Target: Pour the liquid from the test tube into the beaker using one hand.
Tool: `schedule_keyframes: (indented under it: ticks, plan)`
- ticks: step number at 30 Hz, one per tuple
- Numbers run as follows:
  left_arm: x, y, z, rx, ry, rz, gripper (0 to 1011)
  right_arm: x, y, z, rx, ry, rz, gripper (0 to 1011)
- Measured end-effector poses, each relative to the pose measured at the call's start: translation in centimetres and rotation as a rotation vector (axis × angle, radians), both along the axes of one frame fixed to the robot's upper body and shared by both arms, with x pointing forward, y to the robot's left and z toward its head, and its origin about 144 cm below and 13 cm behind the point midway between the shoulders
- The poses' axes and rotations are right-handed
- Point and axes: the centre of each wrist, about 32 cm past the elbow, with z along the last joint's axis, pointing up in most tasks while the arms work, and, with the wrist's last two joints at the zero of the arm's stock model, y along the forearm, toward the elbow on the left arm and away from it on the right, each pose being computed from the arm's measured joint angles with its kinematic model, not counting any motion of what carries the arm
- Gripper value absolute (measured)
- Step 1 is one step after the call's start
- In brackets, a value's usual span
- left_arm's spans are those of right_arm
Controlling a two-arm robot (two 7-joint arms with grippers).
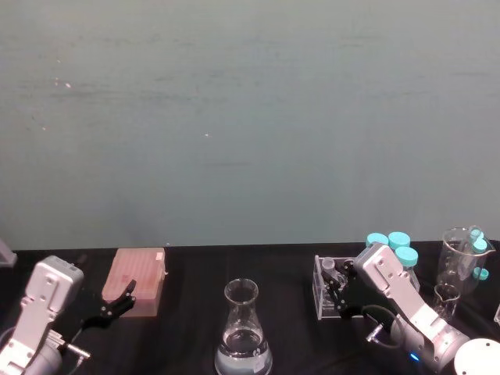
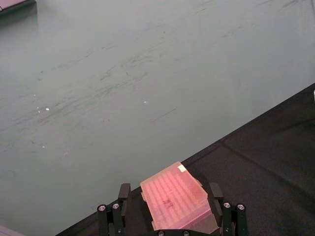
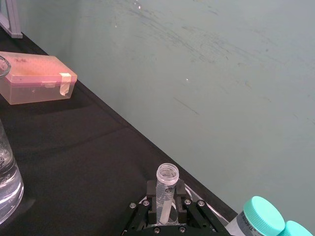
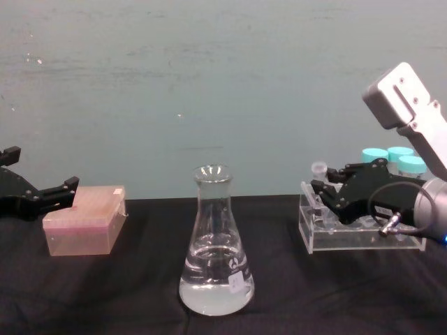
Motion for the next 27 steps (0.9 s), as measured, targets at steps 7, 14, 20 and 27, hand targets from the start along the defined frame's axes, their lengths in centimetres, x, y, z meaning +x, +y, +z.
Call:
schedule_keyframes:
  ticks: [7, 14, 20, 27]
  plan:
    - [0.00, 0.00, 0.00, 0.000, 0.000, 0.000, 1000, -0.15, -0.18, 0.15, 0.010, 0.011, -0.002, 223]
    - [0.00, 0.00, 0.00, 0.000, 0.000, 0.000, 1000, -0.36, -0.23, 0.27, 0.020, 0.012, -0.001, 222]
    - [0.00, 0.00, 0.00, 0.000, 0.000, 0.000, 1000, -0.55, -0.25, 0.30, 0.025, 0.008, -0.001, 222]
    - [0.00, 0.00, 0.00, 0.000, 0.000, 0.000, 1000, -0.60, -0.32, 0.36, 0.035, -0.011, -0.006, 222]
